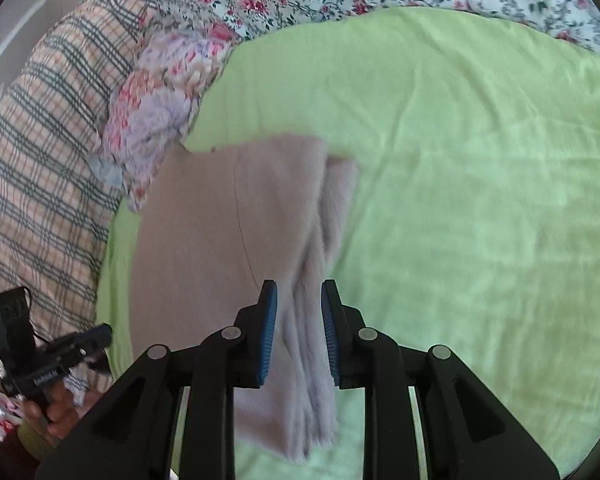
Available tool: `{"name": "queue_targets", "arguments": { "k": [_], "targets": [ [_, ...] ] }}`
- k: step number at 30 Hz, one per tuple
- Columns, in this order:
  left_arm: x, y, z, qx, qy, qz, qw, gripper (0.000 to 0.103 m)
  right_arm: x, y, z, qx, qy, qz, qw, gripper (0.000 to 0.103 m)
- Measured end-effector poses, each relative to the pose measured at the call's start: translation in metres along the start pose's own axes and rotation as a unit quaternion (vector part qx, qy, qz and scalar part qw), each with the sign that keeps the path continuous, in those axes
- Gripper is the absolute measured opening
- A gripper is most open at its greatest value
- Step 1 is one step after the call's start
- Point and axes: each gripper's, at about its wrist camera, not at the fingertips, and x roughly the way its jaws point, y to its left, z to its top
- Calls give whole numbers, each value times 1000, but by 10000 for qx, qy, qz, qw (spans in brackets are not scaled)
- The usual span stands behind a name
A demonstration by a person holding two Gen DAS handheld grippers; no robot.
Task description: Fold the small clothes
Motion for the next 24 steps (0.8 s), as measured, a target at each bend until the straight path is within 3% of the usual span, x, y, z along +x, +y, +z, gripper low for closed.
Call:
{"name": "queue_targets", "arguments": {
  "k": [3, 5, 7, 10, 15, 18, 24],
  "targets": [
    [19, -7, 23, 97, -25, -135, 9999, 23, 33, 0, 17, 63, 309, -121, 9994, 43],
    [34, -9, 33, 107, 23, -214, 9997, 23, 48, -3, 18, 156, 422, -80, 9990, 43],
    [47, -9, 38, 99, 84, -221, 9997, 24, 51, -6, 21, 145, 433, -37, 9989, 16],
    [56, -9, 41, 98, 98, -218, 9997, 24, 33, -6, 31, -66, 135, -184, 9997, 6],
    [83, -9, 34, 103, 180, -2, 9998, 23, 61, -12, 31, -330, 443, -509, 9972, 6],
    [89, -14, 33, 180, 93, 89, 9998, 23, 74, -8, 26, -627, 414, -768, 9942, 6],
    [72, -17, 33, 117, 106, 81, 9998, 24, 47, -10, 29, -350, 176, -660, 9971, 8]
  ]
}}
